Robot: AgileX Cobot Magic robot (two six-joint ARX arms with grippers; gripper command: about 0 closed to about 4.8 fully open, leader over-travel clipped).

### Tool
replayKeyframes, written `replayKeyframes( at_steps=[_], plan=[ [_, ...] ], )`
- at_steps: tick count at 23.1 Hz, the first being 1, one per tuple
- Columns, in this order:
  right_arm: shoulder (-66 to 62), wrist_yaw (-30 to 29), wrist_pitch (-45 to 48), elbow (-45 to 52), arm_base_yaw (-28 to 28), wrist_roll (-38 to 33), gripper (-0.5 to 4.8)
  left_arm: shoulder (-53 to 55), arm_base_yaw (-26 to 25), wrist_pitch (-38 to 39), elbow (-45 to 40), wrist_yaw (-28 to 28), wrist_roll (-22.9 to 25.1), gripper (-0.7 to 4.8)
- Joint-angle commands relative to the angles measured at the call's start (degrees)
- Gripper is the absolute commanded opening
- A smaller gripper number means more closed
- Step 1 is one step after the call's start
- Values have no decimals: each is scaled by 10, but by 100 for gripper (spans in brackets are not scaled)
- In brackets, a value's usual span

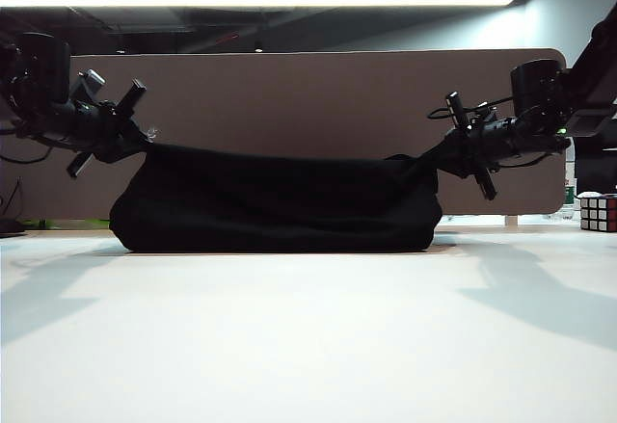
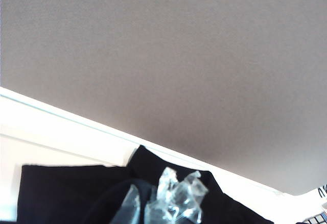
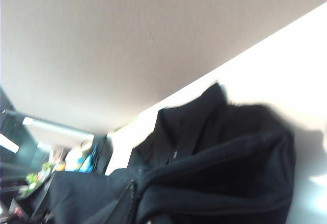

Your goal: Fold the bottom side of the T-shirt horizontally towards the center, about one-third of the way, then fold the sleeve back towards the center, creating a straight line along the edge of the T-shirt, and finally fold the bottom of the T-shirt up towards the top, creating a neat rectangle.

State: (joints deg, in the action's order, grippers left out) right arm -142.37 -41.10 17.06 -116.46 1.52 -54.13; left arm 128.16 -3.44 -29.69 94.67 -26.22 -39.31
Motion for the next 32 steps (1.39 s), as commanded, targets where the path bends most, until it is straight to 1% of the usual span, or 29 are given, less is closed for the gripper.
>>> replayKeyframes(
  at_steps=[1,3,10,13,14,16,18,20,21,22,23,24,25,26,27,32],
  plan=[
    [-19,27,-10,-42,0,2,-7,19,0,-12,32,15,3,-6],
    [-28,41,-10,-58,0,2,-7,31,0,-13,48,30,3,-6],
    [-33,81,-10,-64,1,4,-7,56,1,-13,74,38,3,-6],
    [-33,92,-9,-64,0,8,-7,61,1,-15,74,61,3,-6],
    [-33,103,-10,-64,0,8,-7,62,1,-14,74,71,3,-6],
    [-33,160,-9,-64,-4,9,-7,62,3,-13,74,130,22,-6],
    [-33,191,-9,-64,-6,14,-7,62,5,-13,74,163,36,-6],
    [-33,224,-5,-64,-9,32,-7,62,7,-13,74,183,49,-5],
    [-33,237,-1,-64,-12,45,-6,62,8,-13,74,187,61,18],
    [-33,253,12,-64,-13,67,17,62,8,-13,74,187,75,81],
    [-33,261,25,-64,-14,85,74,62,8,-13,74,188,96,187],
    [-33,268,40,-64,-17,102,157,62,8,-13,74,193,113,268],
    [-33,288,62,-64,-19,120,307,62,8,-13,74,207,134,393],
    [-33,295,73,-64,-22,122,357,62,8,-12,74,210,141,425],
    [-33,292,75,-66,-22,122,371,62,8,-12,74,210,140,431],
    [-33,246,71,-71,-22,121,369,62,8,-11,74,188,140,431]
  ],
)
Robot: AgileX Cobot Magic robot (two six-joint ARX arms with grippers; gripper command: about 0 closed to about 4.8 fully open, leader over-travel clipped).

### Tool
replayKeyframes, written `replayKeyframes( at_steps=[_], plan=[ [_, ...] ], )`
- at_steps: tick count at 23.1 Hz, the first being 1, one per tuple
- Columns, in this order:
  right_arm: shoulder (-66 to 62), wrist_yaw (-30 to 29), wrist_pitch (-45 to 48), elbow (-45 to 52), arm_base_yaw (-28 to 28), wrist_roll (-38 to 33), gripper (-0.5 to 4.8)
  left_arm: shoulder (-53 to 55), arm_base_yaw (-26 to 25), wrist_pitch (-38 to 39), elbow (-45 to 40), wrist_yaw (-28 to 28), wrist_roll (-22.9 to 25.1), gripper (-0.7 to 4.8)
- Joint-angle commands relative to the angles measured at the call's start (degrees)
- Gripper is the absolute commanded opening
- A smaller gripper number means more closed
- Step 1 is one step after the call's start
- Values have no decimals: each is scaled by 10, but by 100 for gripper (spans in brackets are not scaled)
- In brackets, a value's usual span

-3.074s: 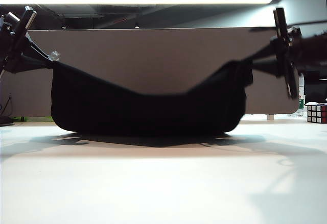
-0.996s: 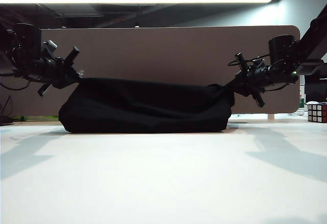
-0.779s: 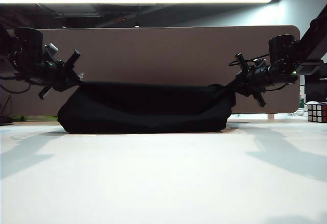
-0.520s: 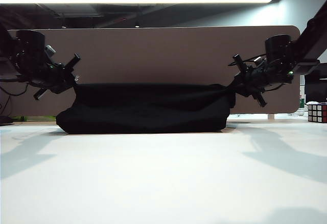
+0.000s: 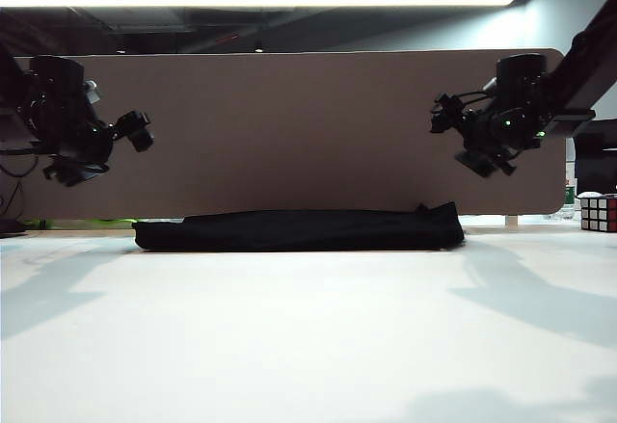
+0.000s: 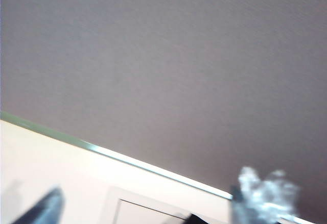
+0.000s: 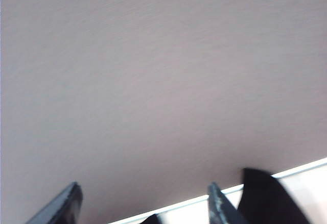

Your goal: Fold the bottom side of the T-shirt horizontally towards the center, about one-third of the way, then fold the sleeve back towards the center, creating a straight line along the edge of the T-shirt, and finally fold the bottom of the T-shirt up towards the top, creating a neat rectangle.

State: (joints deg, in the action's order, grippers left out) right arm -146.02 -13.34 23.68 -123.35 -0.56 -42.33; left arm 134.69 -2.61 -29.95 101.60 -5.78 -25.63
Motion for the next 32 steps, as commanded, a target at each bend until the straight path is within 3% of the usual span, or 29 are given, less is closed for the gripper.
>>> replayKeyframes(
  at_steps=[1,6,9,12,16,18,20,27,29,32],
  plan=[
    [4,-44,1,-3,-1,3,369,-3,0,-7,4,-23,3,431],
    [5,-149,2,-4,-1,-31,368,-8,0,-3,4,-99,-4,425],
    [10,-223,1,-5,1,-72,318,-25,-2,23,4,-155,-6,360],
    [21,-343,5,-5,2,-85,3,-56,-10,76,3,-235,27,279],
    [54,-403,-11,-4,1,-80,-6,-107,-21,159,-2,-330,93,-3],
    [94,-409,-55,-3,1,-37,-6,-173,-26,207,-41,-315,154,-6],
    [143,-408,-134,-3,1,37,-6,-248,-34,215,-103,-300,183,-6],
    [284,-322,-493,-2,-2,349,-6,-472,-55,191,-310,-236,204,-6],
    [316,-300,-583,-1,-3,418,-6,-534,-54,191,-366,-217,217,-6],
    [358,-302,-644,24,-4,462,-6,-622,-52,186,-447,-196,222,-6]
  ],
)
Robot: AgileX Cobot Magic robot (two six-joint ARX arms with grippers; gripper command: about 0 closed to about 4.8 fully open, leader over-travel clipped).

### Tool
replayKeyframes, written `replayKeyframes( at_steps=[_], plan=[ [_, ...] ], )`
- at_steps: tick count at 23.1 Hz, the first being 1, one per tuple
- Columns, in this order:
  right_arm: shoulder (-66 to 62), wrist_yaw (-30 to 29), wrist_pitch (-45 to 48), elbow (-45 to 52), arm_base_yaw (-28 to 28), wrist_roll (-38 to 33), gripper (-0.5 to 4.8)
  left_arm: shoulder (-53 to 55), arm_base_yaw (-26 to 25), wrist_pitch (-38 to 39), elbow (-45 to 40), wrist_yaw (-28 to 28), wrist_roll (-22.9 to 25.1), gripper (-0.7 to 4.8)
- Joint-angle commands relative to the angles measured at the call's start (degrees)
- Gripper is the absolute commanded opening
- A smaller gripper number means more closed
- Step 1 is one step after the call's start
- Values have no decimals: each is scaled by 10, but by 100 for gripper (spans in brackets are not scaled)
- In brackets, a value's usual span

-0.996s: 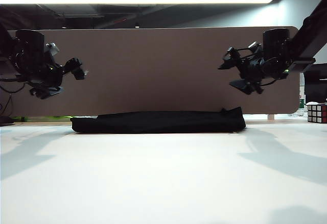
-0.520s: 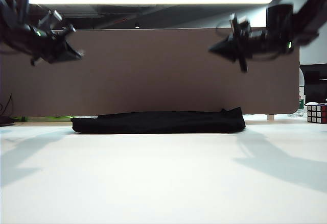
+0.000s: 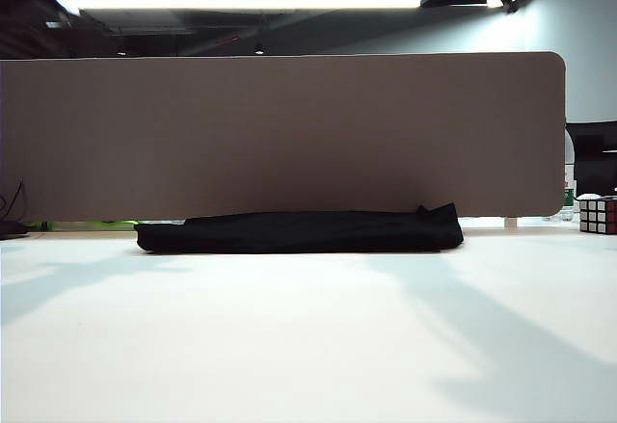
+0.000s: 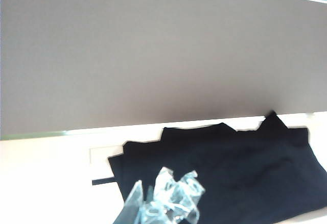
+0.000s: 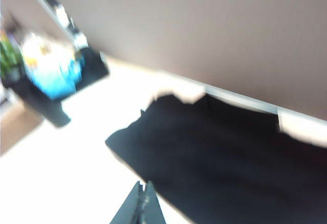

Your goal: Fold the bottom side of the T-shirt horizontally towards the center, about one-third of the way, then fold the sleeve back towards the center, creating a straight line along the edge of the T-shirt, and finally fold the bottom of the T-shirt up towards the top, creating a neat rectangle.

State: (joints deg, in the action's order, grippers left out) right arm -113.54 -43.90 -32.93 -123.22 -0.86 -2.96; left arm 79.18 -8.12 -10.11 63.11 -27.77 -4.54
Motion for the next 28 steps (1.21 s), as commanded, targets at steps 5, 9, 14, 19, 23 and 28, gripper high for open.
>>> replayKeyframes(
  at_steps=[5,9,14,19,23,28],
  plan=[
    [162,10,-37,189,-2,75,-6,-246,10,-16,-208,68,9,-6],
    [265,33,46,348,-2,46,-6,-343,10,-16,-272,71,-10,-6],
    [405,68,189,589,-5,-23,-6,-440,45,9,-342,119,-21,-6],
    [514,113,282,778,-5,-50,-6,-550,98,30,-419,158,-17,-6],
    [574,150,300,867,-5,-50,-6,-644,121,72,-465,192,-17,-6],
    [646,202,337,955,-12,-51,-6,-768,124,160,-500,217,-19,-6]
  ],
)
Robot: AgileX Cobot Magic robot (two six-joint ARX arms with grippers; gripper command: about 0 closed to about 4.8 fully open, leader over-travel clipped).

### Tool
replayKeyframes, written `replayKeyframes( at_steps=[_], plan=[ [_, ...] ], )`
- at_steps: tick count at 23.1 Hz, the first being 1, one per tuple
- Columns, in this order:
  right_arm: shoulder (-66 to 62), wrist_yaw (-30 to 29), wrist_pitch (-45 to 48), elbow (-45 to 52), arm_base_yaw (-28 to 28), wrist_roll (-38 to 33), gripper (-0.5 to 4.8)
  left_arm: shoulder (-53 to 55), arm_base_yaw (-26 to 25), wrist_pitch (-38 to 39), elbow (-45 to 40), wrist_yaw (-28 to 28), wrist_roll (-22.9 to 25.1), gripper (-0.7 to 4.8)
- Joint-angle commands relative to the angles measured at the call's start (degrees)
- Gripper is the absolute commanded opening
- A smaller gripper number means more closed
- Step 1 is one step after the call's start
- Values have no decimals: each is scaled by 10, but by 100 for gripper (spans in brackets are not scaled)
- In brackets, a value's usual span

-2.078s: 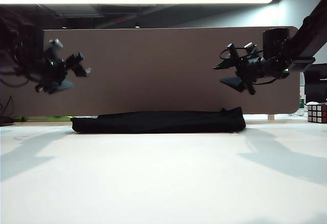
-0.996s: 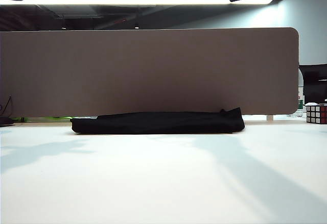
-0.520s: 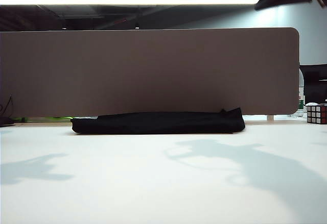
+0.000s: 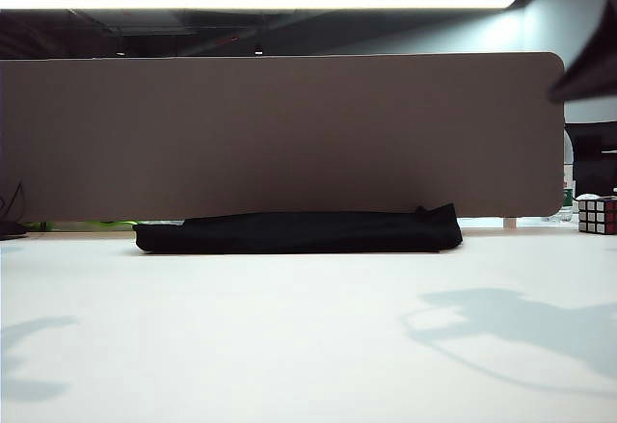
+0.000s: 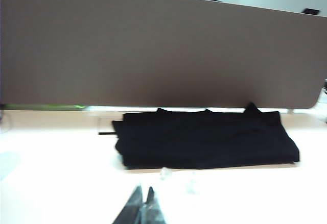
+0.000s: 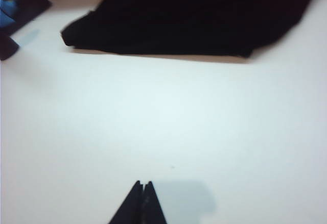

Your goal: Fold the bottom side of the T-shirt horizontally towards the center, about one-third of the way, then fold the sleeve back towards the center, creating a straight line along the edge of the T-shirt, and finally fold the bottom of the T-shirt up towards the top, creating a neat rectangle.

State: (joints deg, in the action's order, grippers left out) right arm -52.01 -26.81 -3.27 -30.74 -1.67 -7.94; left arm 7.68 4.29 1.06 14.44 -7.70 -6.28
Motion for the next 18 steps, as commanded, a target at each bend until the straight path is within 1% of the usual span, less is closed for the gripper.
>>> replayKeyframes(
  at_steps=[1,3,4,5,11,12,13,14,18],
  plan=[
    [43,37,47,44,-4,-2,-6,-75,0,63,-18,17,-2,-6],
    [65,56,67,73,-4,-11,-6,-76,-1,79,-26,17,-4,-6],
    [90,69,81,99,-7,-13,-6,-73,0,87,-34,15,-24,-6],
    [99,82,94,112,-12,-13,-6,-75,0,88,-38,15,-28,-6],
    [146,170,123,172,-45,-13,-6,-76,3,85,-55,23,-25,-6],
    [151,192,144,191,-58,-13,-6,-76,3,80,-64,40,-22,-6],
    [157,212,155,203,-66,-13,-6,-76,3,78,-68,43,-21,-6],
    [159,247,177,220,-79,-13,-6,-76,3,62,-82,52,-21,-6],
    [158,282,228,255,-98,-11,-6,-76,3,14,-114,56,-22,-6]
  ],
)
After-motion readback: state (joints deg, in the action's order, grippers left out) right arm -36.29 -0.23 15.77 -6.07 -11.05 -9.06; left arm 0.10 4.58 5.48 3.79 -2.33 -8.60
